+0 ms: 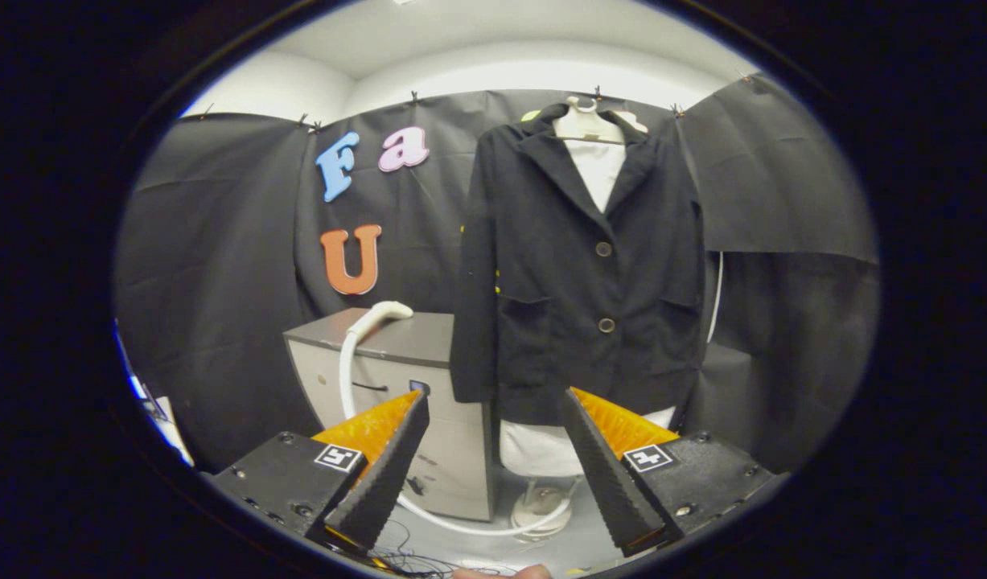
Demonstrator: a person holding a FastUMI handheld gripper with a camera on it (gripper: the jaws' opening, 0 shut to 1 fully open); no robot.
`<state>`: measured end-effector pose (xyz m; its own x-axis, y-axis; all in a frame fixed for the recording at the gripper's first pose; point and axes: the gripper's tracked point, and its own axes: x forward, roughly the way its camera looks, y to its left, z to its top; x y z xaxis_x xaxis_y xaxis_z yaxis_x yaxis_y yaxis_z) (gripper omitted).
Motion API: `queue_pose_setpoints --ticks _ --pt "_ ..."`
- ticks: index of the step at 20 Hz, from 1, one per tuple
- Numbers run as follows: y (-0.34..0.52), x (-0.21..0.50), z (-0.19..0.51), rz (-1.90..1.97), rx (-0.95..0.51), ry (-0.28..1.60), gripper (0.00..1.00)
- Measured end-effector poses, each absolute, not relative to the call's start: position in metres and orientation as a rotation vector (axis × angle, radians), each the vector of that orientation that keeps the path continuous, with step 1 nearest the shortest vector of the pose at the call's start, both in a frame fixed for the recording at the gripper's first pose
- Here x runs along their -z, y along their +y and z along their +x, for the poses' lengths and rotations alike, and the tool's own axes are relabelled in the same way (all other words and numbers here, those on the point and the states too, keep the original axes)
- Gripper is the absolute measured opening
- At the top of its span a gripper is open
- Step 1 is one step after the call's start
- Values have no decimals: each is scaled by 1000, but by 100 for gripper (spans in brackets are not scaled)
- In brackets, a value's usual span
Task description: Iron the clothes twice with a garment steamer, once on the left side and once on the right side.
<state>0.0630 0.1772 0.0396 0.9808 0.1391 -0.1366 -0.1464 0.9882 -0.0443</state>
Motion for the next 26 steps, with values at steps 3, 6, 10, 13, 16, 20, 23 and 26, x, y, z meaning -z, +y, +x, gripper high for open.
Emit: queue_pose_setpoints --ticks 3,6,10,13,16,20,23,26 --pt "223 -41 97 -45 -229 187 100" --pt "275 -44 140 -15 -339 257 100" --pt "333 -43 201 -2 -439 356 100" --pt "374 -44 249 10 -474 419 100" --pt "407 -43 297 8 -466 456 100" --pt "451 -33 351 -30 -451 538 100" --pt "471 -17 383 -41 -407 621 100" --pt "484 -6 397 -49 -390 668 100"
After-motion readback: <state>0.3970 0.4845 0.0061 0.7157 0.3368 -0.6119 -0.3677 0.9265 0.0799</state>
